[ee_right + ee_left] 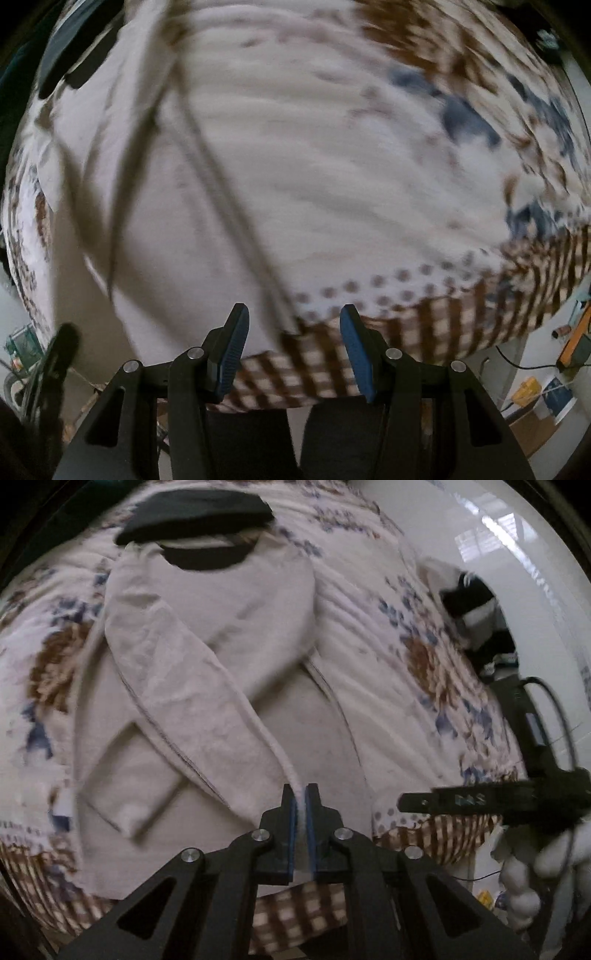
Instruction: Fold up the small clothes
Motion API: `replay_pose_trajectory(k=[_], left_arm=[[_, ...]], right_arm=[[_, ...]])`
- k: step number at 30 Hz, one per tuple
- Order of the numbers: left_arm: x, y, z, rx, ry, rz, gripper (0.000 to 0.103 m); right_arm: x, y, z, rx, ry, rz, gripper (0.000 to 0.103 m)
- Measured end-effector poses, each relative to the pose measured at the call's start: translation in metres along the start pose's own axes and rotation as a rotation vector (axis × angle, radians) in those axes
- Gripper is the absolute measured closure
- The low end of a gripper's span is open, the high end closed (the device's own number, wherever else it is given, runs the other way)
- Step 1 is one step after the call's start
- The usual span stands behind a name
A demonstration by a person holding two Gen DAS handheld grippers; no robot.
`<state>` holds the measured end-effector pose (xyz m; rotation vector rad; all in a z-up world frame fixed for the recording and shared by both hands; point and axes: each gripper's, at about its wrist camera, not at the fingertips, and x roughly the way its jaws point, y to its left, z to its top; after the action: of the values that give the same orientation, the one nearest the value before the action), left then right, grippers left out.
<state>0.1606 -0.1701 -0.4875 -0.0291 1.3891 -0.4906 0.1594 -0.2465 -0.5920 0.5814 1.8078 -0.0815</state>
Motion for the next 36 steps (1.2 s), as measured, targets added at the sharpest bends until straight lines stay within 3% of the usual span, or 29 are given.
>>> replay_pose_trajectory(k=[3, 6, 7, 9, 12, 15, 18, 20, 21, 23, 27, 29, 30, 31, 33, 36], left_arm=[[0.019, 0.002, 0.006, -0.045, 0.053, -0.019, 0.090], [0.029, 0.013, 0.009, -0.110, 0.091, -0.062, 0.058], [0.032, 0.017, 0.005, -0.127, 0.099, -0.052, 0.046], [0.023, 0.041, -0.003, -0.175, 0.091, -0.021, 0.044], [0.004, 0.081, -0.013, -0.231, 0.072, 0.068, 0.023], [-0.017, 0.127, -0.026, -0.304, 0.060, 0.169, 0.021], [-0.032, 0.172, -0.044, -0.373, 0.054, 0.264, 0.021], [-0.033, 0.191, -0.054, -0.405, 0.072, 0.295, 0.021], [-0.033, 0.198, -0.058, -0.420, 0.079, 0.303, 0.021], [-0.035, 0.207, -0.066, -0.440, 0.082, 0.299, 0.021], [-0.035, 0.213, -0.079, -0.459, 0.090, 0.263, 0.021], [-0.031, 0.210, -0.085, -0.461, 0.098, 0.229, 0.021], [-0.028, 0.208, -0.089, -0.459, 0.106, 0.213, 0.021], [-0.022, 0.201, -0.088, -0.457, 0.114, 0.208, 0.021], [-0.015, 0.197, -0.095, -0.449, 0.128, 0.182, 0.021], [0.008, 0.198, -0.104, -0.453, 0.217, 0.099, 0.023]], right_arm=[[-0.008, -0.042, 0.001, 0.028, 0.010, 0.003, 0.049], [-0.019, -0.069, 0.002, 0.039, 0.000, 0.027, 0.049], [-0.022, -0.072, 0.002, 0.041, -0.021, 0.042, 0.049], [-0.028, -0.062, 0.001, 0.028, -0.059, 0.094, 0.049], [-0.033, -0.051, 0.007, -0.036, -0.061, 0.194, 0.049], [-0.027, -0.031, 0.010, -0.085, -0.055, 0.225, 0.049], [-0.005, -0.020, 0.017, -0.105, -0.054, 0.181, 0.049], [0.010, -0.030, 0.013, -0.035, -0.006, 0.171, 0.069], [0.013, -0.041, 0.010, 0.005, 0.001, 0.165, 0.095], [0.008, -0.064, 0.003, 0.040, -0.003, 0.148, 0.099], [-0.019, -0.094, -0.007, -0.011, -0.027, 0.072, 0.100], [-0.036, -0.110, -0.007, -0.017, -0.024, 0.082, 0.096], [-0.048, -0.120, -0.011, -0.003, -0.028, 0.102, 0.084], [-0.058, -0.132, -0.012, 0.020, -0.034, 0.124, 0.064], [-0.077, -0.166, -0.016, 0.092, -0.055, 0.158, 0.045], [-0.088, -0.217, -0.014, 0.159, -0.054, 0.158, 0.045]])
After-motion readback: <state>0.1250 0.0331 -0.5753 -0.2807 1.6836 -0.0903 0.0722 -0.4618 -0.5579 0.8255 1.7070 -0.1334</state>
